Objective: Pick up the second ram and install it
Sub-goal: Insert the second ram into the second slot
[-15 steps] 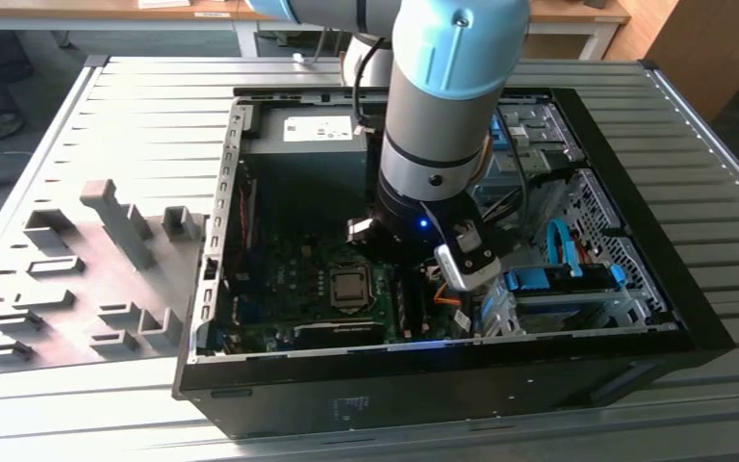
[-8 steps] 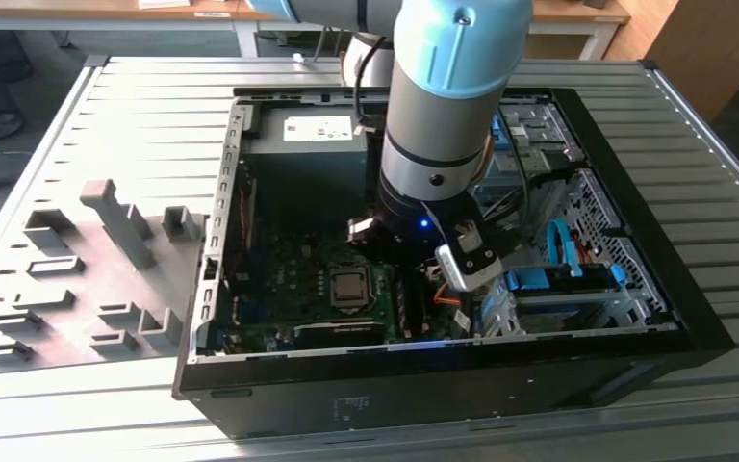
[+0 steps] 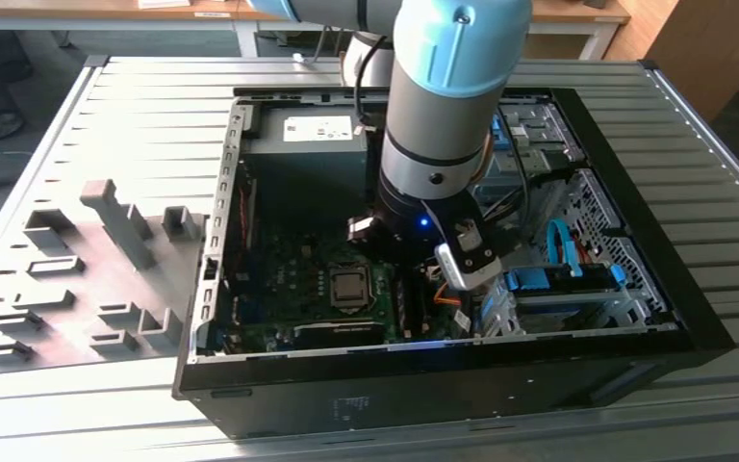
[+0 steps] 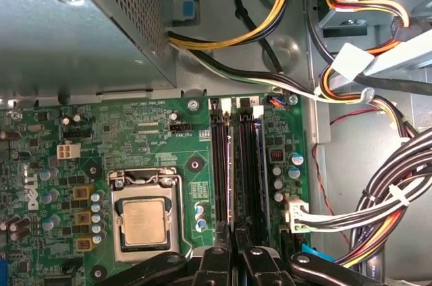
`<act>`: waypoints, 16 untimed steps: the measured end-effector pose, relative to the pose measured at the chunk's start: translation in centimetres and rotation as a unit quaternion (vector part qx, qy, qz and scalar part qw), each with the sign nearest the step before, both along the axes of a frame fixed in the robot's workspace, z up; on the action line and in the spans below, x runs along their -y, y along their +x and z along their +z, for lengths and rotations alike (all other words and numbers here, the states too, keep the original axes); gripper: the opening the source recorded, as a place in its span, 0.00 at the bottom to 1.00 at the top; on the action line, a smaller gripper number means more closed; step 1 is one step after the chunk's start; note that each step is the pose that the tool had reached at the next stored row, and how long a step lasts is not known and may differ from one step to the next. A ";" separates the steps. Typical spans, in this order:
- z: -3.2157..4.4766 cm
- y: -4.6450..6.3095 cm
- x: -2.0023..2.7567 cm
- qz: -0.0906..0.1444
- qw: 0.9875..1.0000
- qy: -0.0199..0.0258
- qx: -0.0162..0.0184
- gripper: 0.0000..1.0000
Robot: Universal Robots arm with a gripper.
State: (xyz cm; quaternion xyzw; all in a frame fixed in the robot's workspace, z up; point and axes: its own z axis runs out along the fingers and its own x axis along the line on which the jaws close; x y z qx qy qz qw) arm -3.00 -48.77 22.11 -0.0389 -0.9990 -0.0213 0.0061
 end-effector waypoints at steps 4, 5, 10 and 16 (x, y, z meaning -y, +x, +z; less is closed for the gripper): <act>0.00 0.0 -0.29 0.000 1.000 0.000 0.000 0.14; 0.00 0.0 -0.34 0.000 1.000 0.000 0.000 0.14; -0.03 0.0 -0.44 0.000 1.000 -0.001 0.000 0.14; -0.12 0.0 -0.49 0.000 1.000 -0.006 0.000 0.14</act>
